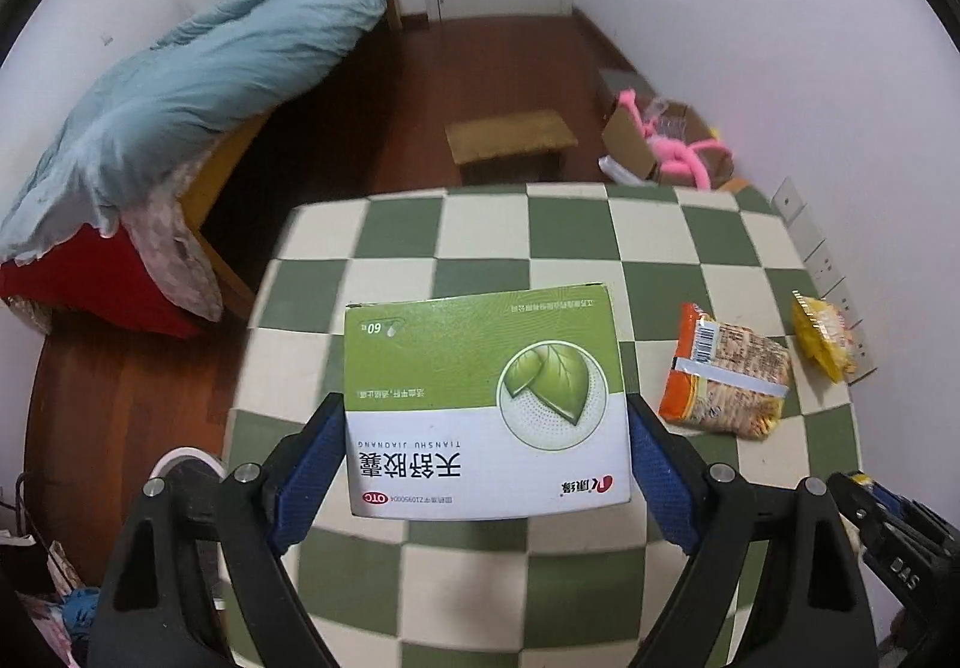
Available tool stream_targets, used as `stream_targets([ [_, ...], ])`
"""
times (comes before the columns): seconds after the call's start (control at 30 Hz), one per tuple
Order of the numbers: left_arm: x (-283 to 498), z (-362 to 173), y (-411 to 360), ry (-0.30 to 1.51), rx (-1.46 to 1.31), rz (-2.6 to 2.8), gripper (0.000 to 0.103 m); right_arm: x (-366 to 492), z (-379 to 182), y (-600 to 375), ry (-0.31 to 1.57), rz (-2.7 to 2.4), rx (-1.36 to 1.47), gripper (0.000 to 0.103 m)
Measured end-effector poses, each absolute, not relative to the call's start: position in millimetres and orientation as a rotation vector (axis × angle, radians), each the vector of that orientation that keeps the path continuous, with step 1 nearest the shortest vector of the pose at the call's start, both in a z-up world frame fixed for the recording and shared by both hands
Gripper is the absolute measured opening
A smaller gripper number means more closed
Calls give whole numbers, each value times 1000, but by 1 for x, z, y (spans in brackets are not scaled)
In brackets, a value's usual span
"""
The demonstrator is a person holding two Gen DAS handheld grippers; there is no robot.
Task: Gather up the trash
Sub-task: 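Carry the medicine box and bread crust over the bin and release both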
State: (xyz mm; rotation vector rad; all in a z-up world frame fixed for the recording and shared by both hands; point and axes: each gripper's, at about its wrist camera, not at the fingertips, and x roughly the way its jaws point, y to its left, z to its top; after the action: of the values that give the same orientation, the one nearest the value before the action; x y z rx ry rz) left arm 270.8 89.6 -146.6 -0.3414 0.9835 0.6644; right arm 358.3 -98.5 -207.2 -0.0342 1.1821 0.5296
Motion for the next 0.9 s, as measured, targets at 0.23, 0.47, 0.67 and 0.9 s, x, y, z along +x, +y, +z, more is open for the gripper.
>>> stream_targets([
  [0.23,199,-99,92,880,-338,681,88,300,-170,-62,1148,669,-61,32],
  [0.47,118,-68,112,811,-360,730,88,233,-137,-3,1125,836,-74,32],
  [0.67,41,-60,146,779,-404,826,88,174,-126,63,1135,989,-107,32],
  [0.9,-53,-95,204,810,-549,936,88,99,-158,161,1214,1136,-213,32],
])
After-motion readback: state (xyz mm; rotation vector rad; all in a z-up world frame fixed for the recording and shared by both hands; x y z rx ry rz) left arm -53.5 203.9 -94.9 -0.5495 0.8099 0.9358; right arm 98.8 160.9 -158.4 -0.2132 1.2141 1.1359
